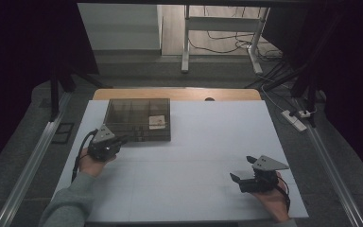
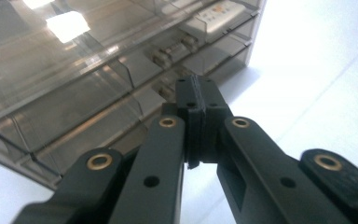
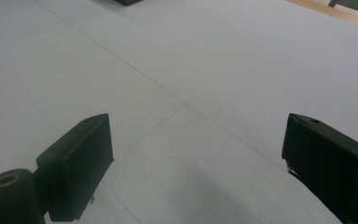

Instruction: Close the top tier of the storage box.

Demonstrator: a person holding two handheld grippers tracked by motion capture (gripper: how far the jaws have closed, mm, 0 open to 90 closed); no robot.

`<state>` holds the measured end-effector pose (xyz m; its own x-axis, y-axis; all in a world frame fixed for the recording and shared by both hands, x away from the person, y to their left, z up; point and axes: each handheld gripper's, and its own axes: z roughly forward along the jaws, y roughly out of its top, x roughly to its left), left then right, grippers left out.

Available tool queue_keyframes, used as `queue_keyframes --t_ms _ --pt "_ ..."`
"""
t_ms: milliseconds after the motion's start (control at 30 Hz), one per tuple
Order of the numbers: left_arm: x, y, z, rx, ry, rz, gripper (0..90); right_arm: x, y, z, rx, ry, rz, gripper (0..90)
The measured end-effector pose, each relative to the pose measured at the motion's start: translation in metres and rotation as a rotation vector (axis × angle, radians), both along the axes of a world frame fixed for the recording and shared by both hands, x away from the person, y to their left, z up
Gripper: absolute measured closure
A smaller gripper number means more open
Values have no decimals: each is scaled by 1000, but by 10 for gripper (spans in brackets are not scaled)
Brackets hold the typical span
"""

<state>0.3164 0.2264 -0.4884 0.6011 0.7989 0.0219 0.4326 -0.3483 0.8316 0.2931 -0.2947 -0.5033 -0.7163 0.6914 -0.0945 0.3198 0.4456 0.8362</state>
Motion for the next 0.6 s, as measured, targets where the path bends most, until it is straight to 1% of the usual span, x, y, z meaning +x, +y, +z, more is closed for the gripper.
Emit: queue_keyframes --t_ms 33,67,100,133,167,200,233,267,333,367,400,500,600 --pt "-2 1 0 -5 4 -6 891 0 0 0 0 1 -2 82" --pt "-4 1 -1 -17 18 -15 879 0 0 0 -2 2 -4 82" --pt "-4 1 -1 -17 18 -15 823 -1 -1 0 -2 2 -7 82" --pt "-9 1 -2 -25 34 -19 750 -1 -1 1 -2 2 -8 82" --pt "-11 1 -2 -26 32 -19 704 -2 0 1 -4 2 -9 83" --pt "-14 1 -3 -26 33 -24 677 -2 0 1 -5 1 -8 82" --pt "-14 1 -3 -26 33 -24 635 -2 0 1 -5 1 -8 82" --pt "-18 1 -2 -17 35 -33 577 -3 0 1 -12 -4 -12 82" --pt "-22 0 -2 -24 33 -38 501 -3 -1 1 -4 -4 -11 82" --pt "-22 0 -2 -24 33 -38 469 -3 -1 1 -4 -4 -11 82" --pt "-26 0 -3 -23 42 -43 430 -2 -3 1 -2 -1 -16 83" --pt "-29 -2 -4 -13 42 -37 375 -1 -5 0 -2 1 -20 82" --pt "-35 -3 -8 -7 58 -34 324 0 -5 -1 -3 4 -22 82"
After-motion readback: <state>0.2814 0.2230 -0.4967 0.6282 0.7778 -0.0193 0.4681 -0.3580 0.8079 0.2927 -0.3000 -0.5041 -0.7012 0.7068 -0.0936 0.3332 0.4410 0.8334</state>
